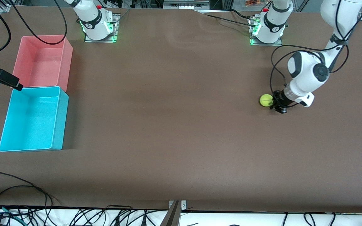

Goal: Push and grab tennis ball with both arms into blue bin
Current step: 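Reach the right gripper to the tennis ball while the left gripper withdraws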

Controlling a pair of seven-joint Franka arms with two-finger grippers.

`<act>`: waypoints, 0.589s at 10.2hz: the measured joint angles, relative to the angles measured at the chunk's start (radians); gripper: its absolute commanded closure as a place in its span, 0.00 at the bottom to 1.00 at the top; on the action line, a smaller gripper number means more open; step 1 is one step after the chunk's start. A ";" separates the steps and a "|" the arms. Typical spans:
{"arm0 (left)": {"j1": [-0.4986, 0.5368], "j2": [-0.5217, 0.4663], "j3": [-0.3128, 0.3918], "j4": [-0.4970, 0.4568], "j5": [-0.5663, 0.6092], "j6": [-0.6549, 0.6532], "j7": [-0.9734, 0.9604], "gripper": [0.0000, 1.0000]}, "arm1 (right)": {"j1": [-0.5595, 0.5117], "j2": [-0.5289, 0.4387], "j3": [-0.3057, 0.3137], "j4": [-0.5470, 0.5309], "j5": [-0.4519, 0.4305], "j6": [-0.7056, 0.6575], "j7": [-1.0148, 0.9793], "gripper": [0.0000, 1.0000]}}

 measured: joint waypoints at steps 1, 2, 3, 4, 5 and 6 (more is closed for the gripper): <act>-0.006 -0.001 -0.075 0.008 0.000 0.001 -0.120 1.00 | 0.000 0.000 -0.001 0.000 0.000 0.000 0.000 0.00; -0.026 -0.002 -0.119 0.029 0.000 -0.001 -0.221 1.00 | 0.000 0.000 -0.003 0.000 0.000 0.000 0.000 0.00; -0.055 -0.002 -0.132 0.065 0.000 -0.032 -0.286 1.00 | -0.001 0.000 -0.007 0.000 0.000 0.000 0.000 0.00; -0.085 -0.001 -0.134 0.123 0.000 -0.097 -0.356 1.00 | -0.001 0.000 -0.009 0.000 0.000 0.000 0.000 0.00; -0.127 0.002 -0.134 0.198 0.000 -0.181 -0.443 1.00 | -0.001 0.000 -0.009 0.000 0.000 0.000 0.000 0.00; -0.189 0.006 -0.133 0.277 0.001 -0.265 -0.535 1.00 | -0.001 0.001 -0.009 0.000 0.000 -0.001 0.000 0.00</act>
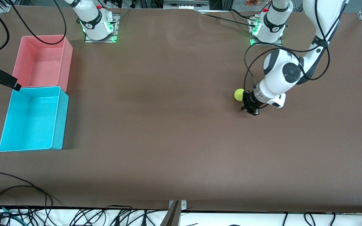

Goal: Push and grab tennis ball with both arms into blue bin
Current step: 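Reach the right gripper to the tennis ball while the left gripper withdraws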

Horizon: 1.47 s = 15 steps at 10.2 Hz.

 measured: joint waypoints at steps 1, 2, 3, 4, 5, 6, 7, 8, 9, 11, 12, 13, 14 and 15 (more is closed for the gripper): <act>-0.059 0.004 -0.001 0.061 0.020 -0.057 -0.072 1.00 | 0.000 0.000 0.000 0.000 0.000 0.000 0.000 0.00; -0.091 0.005 -0.001 0.088 0.037 -0.086 -0.109 1.00 | 0.000 0.001 0.000 0.000 0.000 0.000 0.000 0.00; -0.095 0.006 0.002 0.083 0.068 -0.097 -0.115 1.00 | 0.000 0.001 0.000 0.000 0.000 0.000 0.000 0.00; -0.086 0.009 0.010 0.063 0.122 -0.102 -0.115 1.00 | 0.000 0.003 0.000 0.000 0.000 -0.001 0.000 0.00; -0.069 0.012 0.013 0.033 0.173 -0.100 -0.115 1.00 | 0.000 0.011 0.000 0.000 0.000 -0.001 0.001 0.00; -0.046 0.014 0.015 0.002 0.203 -0.085 -0.115 1.00 | 0.000 0.024 0.000 -0.001 0.000 -0.001 0.001 0.00; -0.021 0.015 0.016 -0.024 0.216 -0.067 -0.113 1.00 | 0.002 0.040 0.001 -0.001 0.000 0.000 0.001 0.00; 0.003 0.015 0.016 -0.043 0.229 -0.054 -0.111 1.00 | 0.004 0.055 0.003 -0.001 0.002 0.000 0.001 0.00; 0.025 0.015 0.016 -0.055 0.261 -0.050 -0.109 1.00 | 0.006 0.070 0.006 -0.001 0.016 0.000 0.001 0.00; 0.061 0.014 0.015 -0.070 0.310 -0.049 -0.108 1.00 | 0.020 0.092 0.013 -0.001 0.035 0.000 0.001 0.00; 0.079 0.014 0.015 -0.075 0.320 -0.048 -0.102 1.00 | 0.035 0.104 0.016 -0.001 0.046 -0.001 0.001 0.00; 0.092 0.014 0.014 -0.078 0.322 -0.048 -0.097 1.00 | 0.058 0.117 0.019 -0.001 0.051 0.000 0.003 0.00; 0.100 0.014 0.014 -0.081 0.323 -0.048 -0.084 1.00 | 0.094 0.133 0.022 -0.002 0.054 0.000 0.004 0.00; 0.117 0.011 0.013 -0.085 0.324 -0.047 -0.046 1.00 | 0.137 0.152 0.025 -0.002 0.055 0.001 0.005 0.00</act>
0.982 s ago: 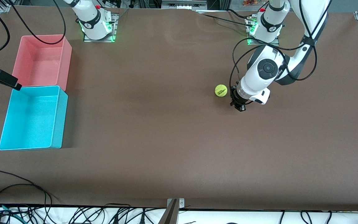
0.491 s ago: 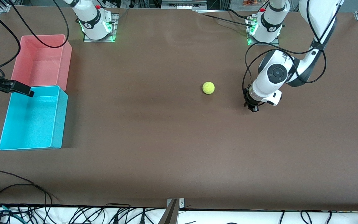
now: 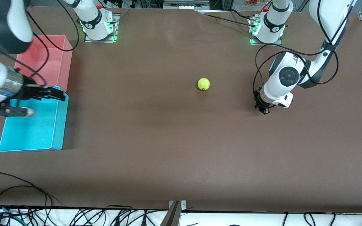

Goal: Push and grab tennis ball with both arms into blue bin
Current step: 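Reach the right gripper to the tennis ball while the left gripper withdraws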

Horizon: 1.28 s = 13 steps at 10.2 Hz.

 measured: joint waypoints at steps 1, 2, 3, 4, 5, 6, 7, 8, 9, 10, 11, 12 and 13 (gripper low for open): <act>0.037 -0.007 -0.002 -0.003 0.001 0.000 0.064 1.00 | 0.045 0.017 0.002 0.000 0.001 0.002 0.003 0.00; 0.083 -0.019 -0.007 -0.005 0.002 -0.002 0.142 1.00 | 0.093 0.030 0.003 0.001 0.001 0.003 0.006 0.00; 0.114 -0.032 -0.010 -0.006 0.005 -0.012 0.238 1.00 | 0.140 0.044 0.005 0.001 0.001 0.004 0.005 0.00; 0.126 -0.051 -0.013 -0.005 0.009 -0.031 0.360 0.99 | 0.183 0.056 0.006 0.001 0.001 0.004 0.000 0.00; 0.130 -0.078 -0.013 -0.002 0.010 -0.047 0.485 0.60 | 0.235 0.069 0.007 0.001 0.001 0.005 0.000 0.00; 0.142 -0.109 -0.014 0.006 0.010 -0.059 0.586 0.53 | 0.281 0.080 0.008 0.001 0.001 0.005 0.000 0.00; 0.167 -0.149 -0.016 0.013 0.010 -0.068 0.727 0.13 | 0.330 0.093 0.009 0.001 0.001 0.010 -0.016 0.00; 0.179 -0.170 -0.018 0.024 0.010 -0.070 0.823 0.13 | 0.368 0.100 0.011 0.002 0.001 0.014 -0.081 0.00; 0.179 -0.179 -0.023 0.042 0.010 -0.085 0.919 0.12 | 0.408 0.106 0.011 0.002 0.001 0.020 -0.103 0.00; 0.179 -0.185 -0.029 0.072 0.010 -0.132 1.048 0.11 | 0.447 0.117 0.024 0.002 0.001 0.044 -0.120 0.00; 0.178 -0.189 -0.034 0.111 0.010 -0.190 1.186 0.00 | 0.488 0.134 0.050 0.002 0.001 0.075 -0.126 0.00; 0.178 -0.191 -0.039 0.157 -0.005 -0.244 1.286 0.00 | 0.534 0.156 0.066 0.001 0.001 0.114 -0.126 0.00; 0.178 -0.192 -0.047 0.217 -0.023 -0.315 1.382 0.00 | 0.587 0.186 0.072 0.001 0.001 0.170 -0.125 0.00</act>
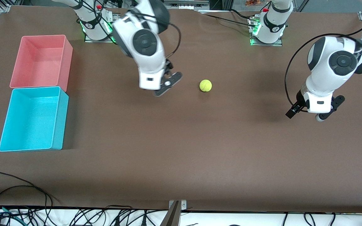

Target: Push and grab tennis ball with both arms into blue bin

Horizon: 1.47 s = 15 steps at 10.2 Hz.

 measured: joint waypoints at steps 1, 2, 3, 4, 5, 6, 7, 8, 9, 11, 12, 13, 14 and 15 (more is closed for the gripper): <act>0.000 -0.001 -0.007 0.066 -0.011 -0.074 0.122 0.00 | 0.053 0.038 0.002 -0.001 0.000 0.091 0.001 0.00; 0.000 -0.005 -0.009 0.127 -0.031 -0.132 0.230 0.00 | 0.099 0.080 0.002 -0.001 0.000 0.203 0.001 0.00; 0.004 -0.007 -0.008 0.171 -0.050 -0.165 0.300 0.00 | 0.132 0.121 0.002 -0.001 0.000 0.298 0.001 0.00; 0.007 -0.006 -0.006 0.199 -0.056 -0.186 0.359 0.00 | 0.155 0.158 0.002 -0.001 0.000 0.378 0.001 0.00; 0.014 -0.006 -0.005 0.218 -0.057 -0.200 0.411 0.00 | 0.171 0.192 0.002 -0.001 0.000 0.457 0.001 0.00; 0.026 -0.006 -0.005 0.235 -0.058 -0.215 0.465 0.00 | 0.182 0.222 0.002 -0.001 0.000 0.531 0.001 0.00; 0.038 -0.006 -0.004 0.252 -0.059 -0.224 0.529 0.00 | 0.195 0.253 0.003 -0.001 0.000 0.618 0.001 0.00; 0.044 -0.006 -0.004 0.265 -0.060 -0.229 0.595 0.00 | 0.210 0.282 0.003 0.000 0.000 0.688 0.001 0.00; 0.044 -0.006 -0.005 0.278 -0.062 -0.230 0.655 0.00 | 0.219 0.306 0.018 0.000 0.015 0.719 0.001 0.00; 0.044 -0.006 0.001 0.316 -0.152 -0.233 0.770 0.00 | 0.244 0.341 0.041 0.000 0.022 0.744 0.001 0.00; 0.035 -0.006 0.024 0.329 -0.190 -0.234 0.831 0.00 | 0.258 0.351 0.042 0.000 0.022 0.746 0.001 0.00; -0.011 -0.006 0.087 0.336 -0.205 -0.234 0.879 0.00 | 0.267 0.357 0.042 0.000 0.008 0.746 0.000 0.00; -0.096 -0.006 0.184 0.339 -0.209 -0.234 0.899 0.00 | 0.270 0.365 0.039 0.000 -0.026 0.745 -0.001 0.00; -0.202 -0.007 0.287 0.346 -0.210 -0.234 0.908 0.00 | 0.270 0.382 0.034 -0.001 -0.064 0.745 -0.001 0.00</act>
